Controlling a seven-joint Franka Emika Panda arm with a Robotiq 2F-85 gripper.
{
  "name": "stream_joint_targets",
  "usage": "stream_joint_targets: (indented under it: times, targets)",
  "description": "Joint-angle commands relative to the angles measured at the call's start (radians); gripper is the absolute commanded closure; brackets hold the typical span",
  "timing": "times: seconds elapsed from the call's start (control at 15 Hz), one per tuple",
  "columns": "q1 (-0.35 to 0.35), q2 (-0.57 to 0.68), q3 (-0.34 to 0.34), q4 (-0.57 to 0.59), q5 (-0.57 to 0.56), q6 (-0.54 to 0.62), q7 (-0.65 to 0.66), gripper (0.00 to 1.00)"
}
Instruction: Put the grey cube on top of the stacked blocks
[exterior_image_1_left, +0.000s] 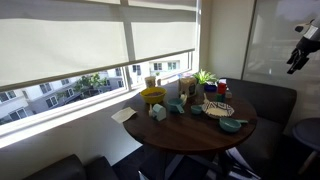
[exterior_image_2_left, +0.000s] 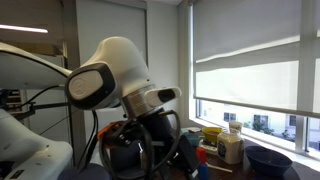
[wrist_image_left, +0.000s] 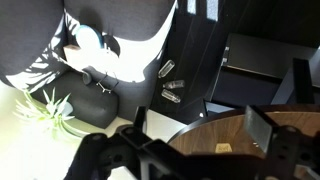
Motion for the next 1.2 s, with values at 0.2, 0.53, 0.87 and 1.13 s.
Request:
stream_joint_targets:
  times: [0.2,0.53,0.87,1.13]
  targets:
    - [0.163,0.260,-0.034,0.185,0.190,-0.009,-0.154,0.00]
    - [0.125,0.284,0.012,0.158,0.206,0.005,-0.153,0.00]
    - [0.176,0.313,-0.035,0.176,0.257,0.049,-0.298,0.00]
    - [0.326,0.431,-0.179,0.242,0.420,0.139,-0.589,0.00]
